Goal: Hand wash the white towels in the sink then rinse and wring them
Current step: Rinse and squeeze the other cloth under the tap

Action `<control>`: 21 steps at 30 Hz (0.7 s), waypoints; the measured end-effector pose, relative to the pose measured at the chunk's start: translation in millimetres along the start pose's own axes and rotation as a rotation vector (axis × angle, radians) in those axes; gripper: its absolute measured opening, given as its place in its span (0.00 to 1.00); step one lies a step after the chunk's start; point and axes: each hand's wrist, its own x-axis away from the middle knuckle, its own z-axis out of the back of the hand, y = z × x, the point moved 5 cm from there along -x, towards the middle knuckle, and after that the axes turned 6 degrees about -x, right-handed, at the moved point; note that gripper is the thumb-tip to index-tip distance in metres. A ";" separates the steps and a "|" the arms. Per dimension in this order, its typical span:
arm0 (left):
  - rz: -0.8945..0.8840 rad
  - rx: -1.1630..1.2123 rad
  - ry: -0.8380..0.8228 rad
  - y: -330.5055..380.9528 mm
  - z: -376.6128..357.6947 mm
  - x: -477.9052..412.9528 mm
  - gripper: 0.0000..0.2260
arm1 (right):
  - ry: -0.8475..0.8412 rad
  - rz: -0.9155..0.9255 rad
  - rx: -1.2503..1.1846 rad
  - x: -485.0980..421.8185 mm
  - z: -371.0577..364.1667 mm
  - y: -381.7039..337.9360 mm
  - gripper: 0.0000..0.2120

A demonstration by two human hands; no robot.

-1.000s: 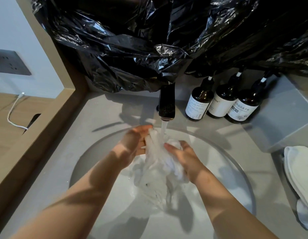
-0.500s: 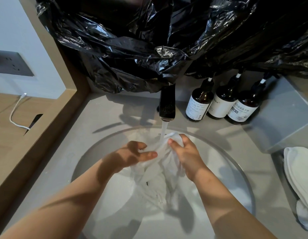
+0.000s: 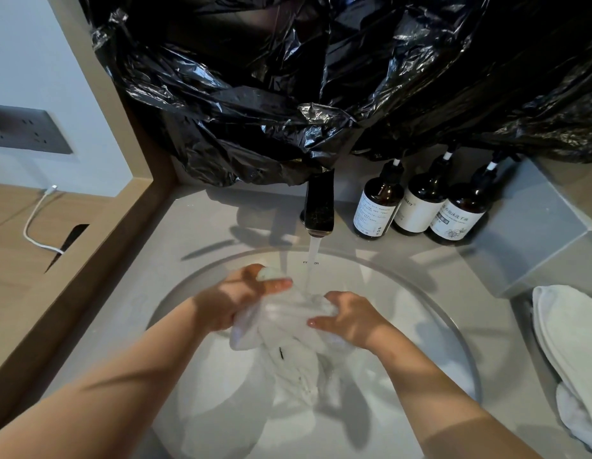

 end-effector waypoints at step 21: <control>-0.495 -0.700 0.271 171.6 1.8 93.8 0.07 | 0.585 0.439 -0.291 103.0 119.8 -129.3 0.10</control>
